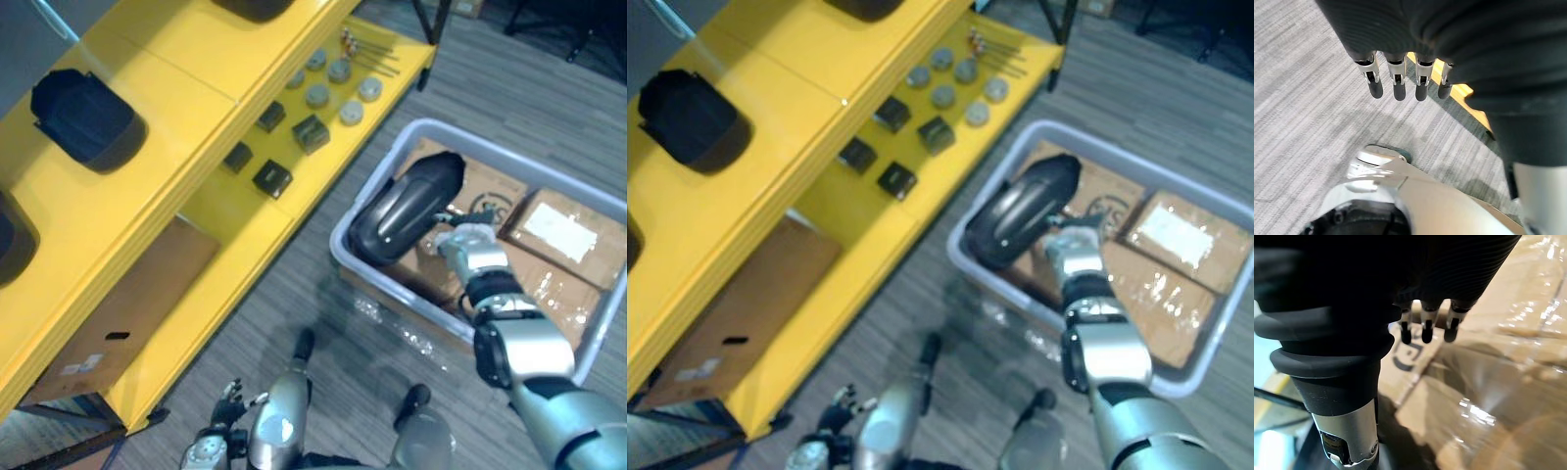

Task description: Walk over and take plastic housings, then place them on the shelf

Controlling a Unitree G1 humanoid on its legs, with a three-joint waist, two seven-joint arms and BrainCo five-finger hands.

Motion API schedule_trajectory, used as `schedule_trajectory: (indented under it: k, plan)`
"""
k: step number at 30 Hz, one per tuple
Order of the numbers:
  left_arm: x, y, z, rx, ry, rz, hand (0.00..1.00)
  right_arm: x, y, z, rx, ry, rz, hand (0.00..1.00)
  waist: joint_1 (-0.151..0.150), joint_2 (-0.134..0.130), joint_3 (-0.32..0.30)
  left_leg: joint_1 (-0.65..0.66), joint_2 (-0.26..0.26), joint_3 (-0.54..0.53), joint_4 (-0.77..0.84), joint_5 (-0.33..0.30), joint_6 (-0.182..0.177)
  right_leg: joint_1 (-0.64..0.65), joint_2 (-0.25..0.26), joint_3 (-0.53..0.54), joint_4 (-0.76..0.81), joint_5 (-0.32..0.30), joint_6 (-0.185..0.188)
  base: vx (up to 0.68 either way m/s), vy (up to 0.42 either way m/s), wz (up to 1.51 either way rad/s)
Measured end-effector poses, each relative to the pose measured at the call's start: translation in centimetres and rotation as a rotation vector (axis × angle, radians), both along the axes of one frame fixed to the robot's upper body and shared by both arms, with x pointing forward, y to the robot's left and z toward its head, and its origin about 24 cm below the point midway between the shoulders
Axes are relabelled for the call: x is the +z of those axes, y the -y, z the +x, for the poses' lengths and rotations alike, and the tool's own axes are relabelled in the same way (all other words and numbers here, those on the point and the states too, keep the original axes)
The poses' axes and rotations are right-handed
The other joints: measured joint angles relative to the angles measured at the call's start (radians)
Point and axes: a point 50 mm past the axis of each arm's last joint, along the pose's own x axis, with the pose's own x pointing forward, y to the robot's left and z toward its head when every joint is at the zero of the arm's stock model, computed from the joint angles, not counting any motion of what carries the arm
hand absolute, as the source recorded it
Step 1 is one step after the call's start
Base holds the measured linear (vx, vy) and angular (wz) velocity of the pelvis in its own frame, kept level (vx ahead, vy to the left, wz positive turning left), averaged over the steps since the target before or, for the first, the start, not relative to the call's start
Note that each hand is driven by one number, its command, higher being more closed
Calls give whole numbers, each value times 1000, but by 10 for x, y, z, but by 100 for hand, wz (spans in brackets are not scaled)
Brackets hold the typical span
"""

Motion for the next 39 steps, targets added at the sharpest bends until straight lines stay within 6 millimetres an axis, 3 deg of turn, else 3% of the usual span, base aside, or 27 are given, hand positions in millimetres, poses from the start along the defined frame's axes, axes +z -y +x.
schedule_trajectory:
  k: [11, 12, 16, 20, 25, 30, 39]
  plan:
    - [1, 3, 8, 7, 21, 3, 0, 20, 14, 4, 39, -37, -195, 0, 14, 14, 12, -66, 0, -1, 32, 1, -1, -80, -13, 14, 56, -12, -9, -40, -11, 0]
    - [1, 3, 8, 4, 22, 7, 0, 20, 15, 4, 47, -55, -224, 100, 14, 14, 13, -66, -2, -1, 32, 1, -1, -80, -15, 14, 58, -13, -9, 0, 0, 0]
    - [2, 3, 9, 13, 24, 4, 0, 21, 17, 4, 85, -143, -353, 100, 19, 14, 13, -66, -5, -1, 32, 1, 0, -81, -18, 13, 59, -13, -8, 0, 0, 0]
    - [3, 5, 12, 15, 33, -3, 0, 26, 33, 0, 67, -233, -526, 100, 37, 17, 14, -75, -9, -4, 32, 0, 0, -84, -19, 5, 59, -17, -6, -11, -13, 5]
    - [4, 6, 13, 9, 38, 4, 0, 46, 52, -2, 31, -300, -677, 100, 39, 24, 17, -92, -11, -9, 33, 4, -1, -92, -21, -7, 60, -17, -6, 6, -10, 6]
    - [7, 12, 17, -10, 81, 6, 0, 84, 71, -3, -30, -294, -889, 100, 40, 51, 30, -85, -11, -9, 32, 4, -1, -83, -22, -10, 61, -18, -5, 0, 0, 0]
    - [27, 16, 35, 4, 220, -23, 0, 108, 101, -15, -80, -280, -1007, 100, 35, 51, 31, -77, -6, -5, 31, 4, -1, -76, -19, -10, 58, -18, -5, -9, -5, -2]
